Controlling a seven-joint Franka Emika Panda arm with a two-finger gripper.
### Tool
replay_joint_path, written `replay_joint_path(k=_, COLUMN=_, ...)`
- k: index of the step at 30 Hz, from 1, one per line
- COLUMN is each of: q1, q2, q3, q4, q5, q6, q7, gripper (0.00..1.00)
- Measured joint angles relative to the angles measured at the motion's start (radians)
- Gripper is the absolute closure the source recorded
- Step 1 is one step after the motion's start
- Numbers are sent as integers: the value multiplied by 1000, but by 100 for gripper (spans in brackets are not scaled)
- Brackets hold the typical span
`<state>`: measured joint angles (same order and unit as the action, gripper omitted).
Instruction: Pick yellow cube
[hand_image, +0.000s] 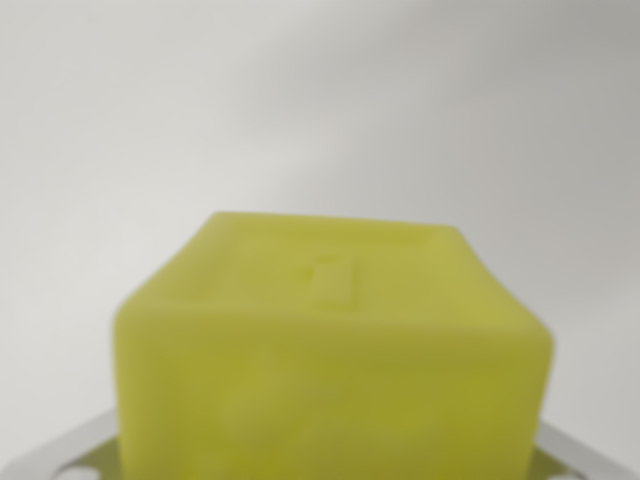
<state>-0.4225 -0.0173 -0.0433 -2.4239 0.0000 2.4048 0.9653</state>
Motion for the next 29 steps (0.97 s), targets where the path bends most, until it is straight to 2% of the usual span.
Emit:
replay_joint_path(k=19, q1=0, q2=-81, q3=0, q4=43, q5=-5, q6=-124, q7=3, gripper=100)
replay_joint_path(k=29, q1=0, q2=-85, q3=0, q4=46, q5=-5, q6=-131, q7=4, gripper=100)
